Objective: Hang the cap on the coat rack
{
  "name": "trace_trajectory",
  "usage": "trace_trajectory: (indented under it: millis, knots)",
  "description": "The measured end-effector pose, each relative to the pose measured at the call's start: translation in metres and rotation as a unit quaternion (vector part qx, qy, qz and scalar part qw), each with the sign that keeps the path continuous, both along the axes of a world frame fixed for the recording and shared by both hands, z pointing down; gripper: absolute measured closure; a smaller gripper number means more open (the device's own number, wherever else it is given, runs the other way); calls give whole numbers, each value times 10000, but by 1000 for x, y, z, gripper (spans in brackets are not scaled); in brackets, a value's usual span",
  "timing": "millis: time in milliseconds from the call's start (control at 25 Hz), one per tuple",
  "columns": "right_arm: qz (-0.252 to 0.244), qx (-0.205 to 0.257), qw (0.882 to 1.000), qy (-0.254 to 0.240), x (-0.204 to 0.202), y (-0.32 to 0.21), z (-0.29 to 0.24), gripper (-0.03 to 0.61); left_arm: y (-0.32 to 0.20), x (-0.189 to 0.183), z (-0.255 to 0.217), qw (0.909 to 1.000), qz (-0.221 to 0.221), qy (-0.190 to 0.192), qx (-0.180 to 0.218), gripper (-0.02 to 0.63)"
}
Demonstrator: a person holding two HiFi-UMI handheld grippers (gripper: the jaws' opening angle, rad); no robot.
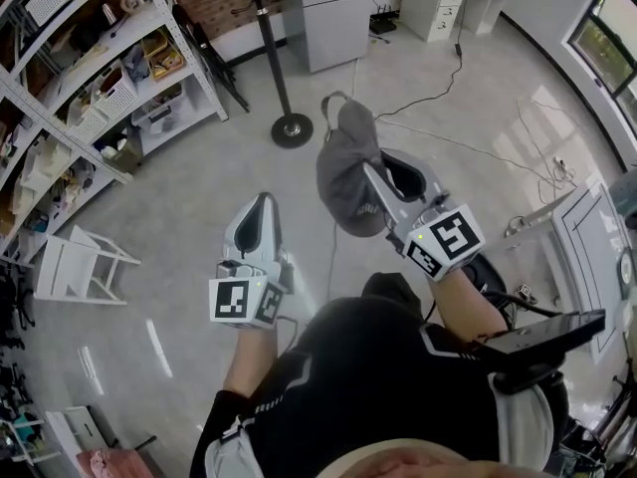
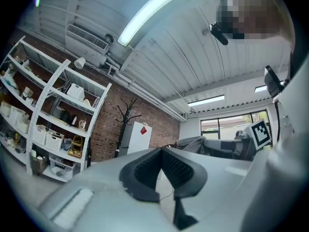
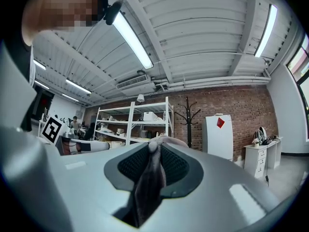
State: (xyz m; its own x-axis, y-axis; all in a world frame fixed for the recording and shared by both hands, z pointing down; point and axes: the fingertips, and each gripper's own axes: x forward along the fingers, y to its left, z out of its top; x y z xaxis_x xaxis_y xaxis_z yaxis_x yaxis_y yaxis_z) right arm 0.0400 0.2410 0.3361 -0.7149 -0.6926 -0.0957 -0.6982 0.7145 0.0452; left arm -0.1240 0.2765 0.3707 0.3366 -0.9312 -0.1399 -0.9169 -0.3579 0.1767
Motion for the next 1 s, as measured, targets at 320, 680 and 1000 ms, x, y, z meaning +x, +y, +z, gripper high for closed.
trace_trajectory:
  millis: [320,680,1000]
  knots:
    - [-91,-9,9998,-183,4,-35,-1,489,-35,2,0,9999,-83,-88,-31,584]
    - [-266,25,9993,-247,20,-115,-3,489,-114,28,-7,9998,-85,-174,-37,584]
    - [-494,-9,9984,-260,47,-181,-7,489,-179,62,-20,9996,-113,-225,82,584]
